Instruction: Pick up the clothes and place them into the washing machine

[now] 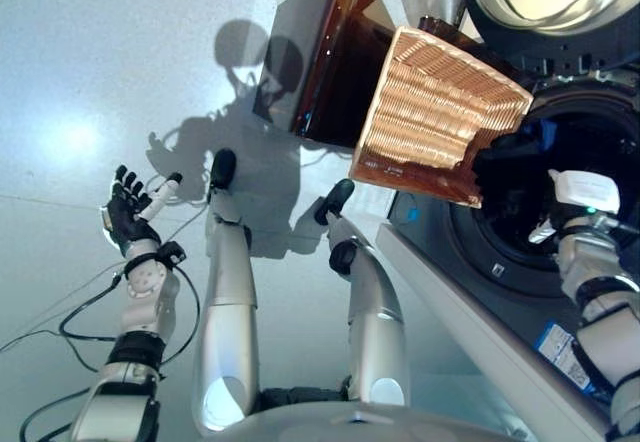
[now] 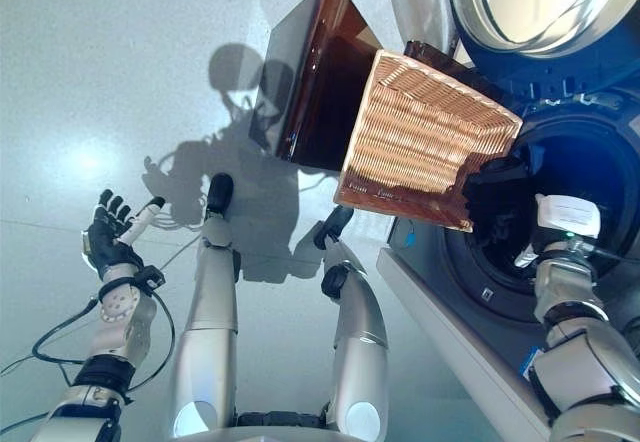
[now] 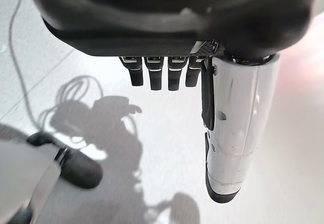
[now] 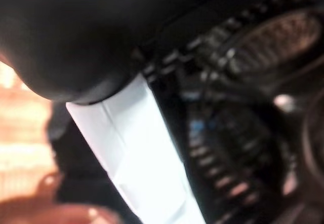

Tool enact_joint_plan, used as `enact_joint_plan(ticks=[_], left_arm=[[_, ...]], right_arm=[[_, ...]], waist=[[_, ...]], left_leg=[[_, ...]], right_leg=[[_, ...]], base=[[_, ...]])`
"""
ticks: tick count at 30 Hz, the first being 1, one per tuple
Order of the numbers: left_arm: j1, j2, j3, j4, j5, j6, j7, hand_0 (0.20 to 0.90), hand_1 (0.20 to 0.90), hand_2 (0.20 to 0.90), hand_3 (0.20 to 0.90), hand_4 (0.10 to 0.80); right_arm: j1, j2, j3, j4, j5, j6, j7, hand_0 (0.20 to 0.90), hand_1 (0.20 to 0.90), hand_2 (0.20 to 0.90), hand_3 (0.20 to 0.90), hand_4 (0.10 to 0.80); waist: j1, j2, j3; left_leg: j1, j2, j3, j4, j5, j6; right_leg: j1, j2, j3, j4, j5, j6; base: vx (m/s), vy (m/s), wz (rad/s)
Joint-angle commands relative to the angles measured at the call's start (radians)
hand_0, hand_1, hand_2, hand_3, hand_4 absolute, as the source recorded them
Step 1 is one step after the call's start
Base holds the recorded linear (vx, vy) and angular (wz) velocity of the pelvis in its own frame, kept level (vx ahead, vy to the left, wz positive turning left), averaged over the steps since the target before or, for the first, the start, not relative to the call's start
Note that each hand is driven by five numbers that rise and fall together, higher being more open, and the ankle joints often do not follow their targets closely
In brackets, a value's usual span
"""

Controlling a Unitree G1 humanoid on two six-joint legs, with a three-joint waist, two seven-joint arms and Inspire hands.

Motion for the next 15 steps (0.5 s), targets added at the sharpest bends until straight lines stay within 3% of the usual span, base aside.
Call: enact_joint_plan(ticks=[1,8,15], left_arm=[[0.054,0.032,0.050,-0.039,0.063,-0.079,0.064,0.900,0.900,0.900,0.900,0.800],[0.030,0.045,0.029,-0.035,0.084,-0.091,0.084,0.900,0.900,0.900,0.900,0.800],[0.012,0.045,0.013,0.026,0.067,-0.102,0.078,0.900,0.900,0.900,0.900,0.800]], right_arm=[[0.077,0.006,0.005,0.056,0.053,0.040,-0.057,0.900,0.900,0.900,0.900,0.800],[0.103,0.064,0.002,0.046,0.076,0.022,-0.087,0.900,0.900,0.900,0.900,0.800],[0.109,0.046,-0.021,0.050,0.104,0.003,-0.099,0.900,0.900,0.900,0.900,0.800]], waist=[[0.019,-0.039,-0.047],[0.027,-0.053,-0.053],[0.025,-0.066,-0.048]], left_leg=[[-0.055,-0.044,-0.013,0.047,-0.022,0.042],[-0.068,-0.057,-0.014,0.047,-0.031,0.046],[-0.016,-0.050,0.007,-0.015,-0.014,0.045]], right_leg=[[-0.048,-0.017,0.007,0.247,-0.180,0.043],[-0.053,-0.033,0.000,0.253,-0.184,0.050],[-0.005,-0.034,0.000,0.192,-0.162,0.055]], base=[[0.037,-0.005,0.05],[0.054,0.001,0.07],[0.055,0.020,0.03]])
